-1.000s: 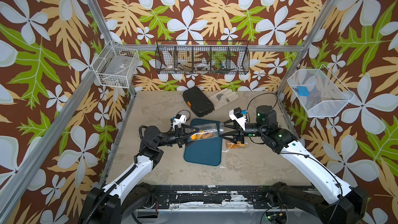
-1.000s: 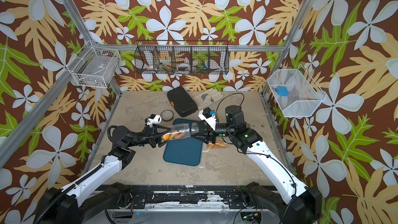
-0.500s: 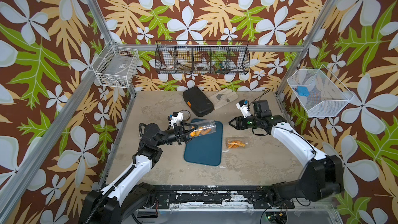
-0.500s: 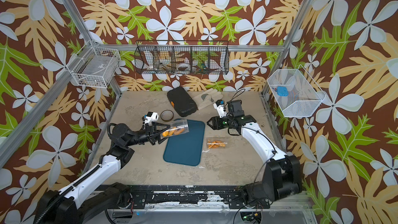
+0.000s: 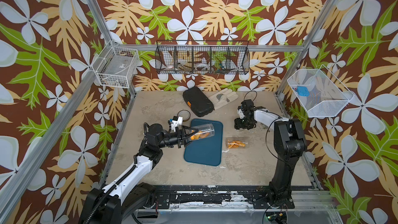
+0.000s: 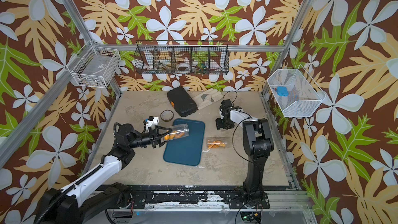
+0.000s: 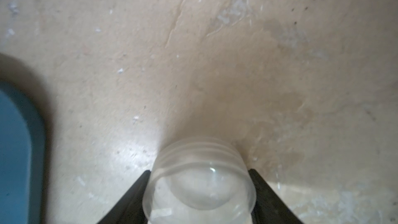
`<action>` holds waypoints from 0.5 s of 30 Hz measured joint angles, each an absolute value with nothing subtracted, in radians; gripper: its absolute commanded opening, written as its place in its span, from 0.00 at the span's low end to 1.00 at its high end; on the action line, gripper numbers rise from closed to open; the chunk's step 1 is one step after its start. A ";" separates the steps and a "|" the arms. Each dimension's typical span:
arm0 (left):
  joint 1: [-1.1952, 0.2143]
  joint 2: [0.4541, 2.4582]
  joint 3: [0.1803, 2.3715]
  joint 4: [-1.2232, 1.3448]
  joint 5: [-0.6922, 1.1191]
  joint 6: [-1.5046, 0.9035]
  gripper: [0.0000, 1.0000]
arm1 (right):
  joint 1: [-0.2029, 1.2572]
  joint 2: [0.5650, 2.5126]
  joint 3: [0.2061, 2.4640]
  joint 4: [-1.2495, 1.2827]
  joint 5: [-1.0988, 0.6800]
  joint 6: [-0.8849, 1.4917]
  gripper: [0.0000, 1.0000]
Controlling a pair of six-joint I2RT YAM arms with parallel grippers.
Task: Pour the cookies out of the jar
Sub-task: Place the lid at the center of the board, then pour the cookies in the jar onto the tray.
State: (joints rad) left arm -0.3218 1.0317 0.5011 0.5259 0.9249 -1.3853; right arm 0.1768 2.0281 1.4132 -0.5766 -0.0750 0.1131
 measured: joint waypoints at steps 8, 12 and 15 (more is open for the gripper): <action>-0.322 1.049 0.477 0.514 0.918 -1.356 0.20 | 0.177 2.037 1.475 -0.618 -0.078 0.101 0.98; -0.322 1.063 0.466 0.522 0.917 -1.343 0.20 | 0.176 1.871 1.444 -0.628 -0.106 0.130 0.98; -0.322 1.078 0.452 0.523 0.917 -1.328 0.20 | 0.177 1.705 1.407 -0.605 -0.189 0.165 0.97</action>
State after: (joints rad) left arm -0.3218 1.0782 0.4522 0.5228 0.9173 -1.3281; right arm 0.1768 1.7050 1.4071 -0.6052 -0.1890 0.1646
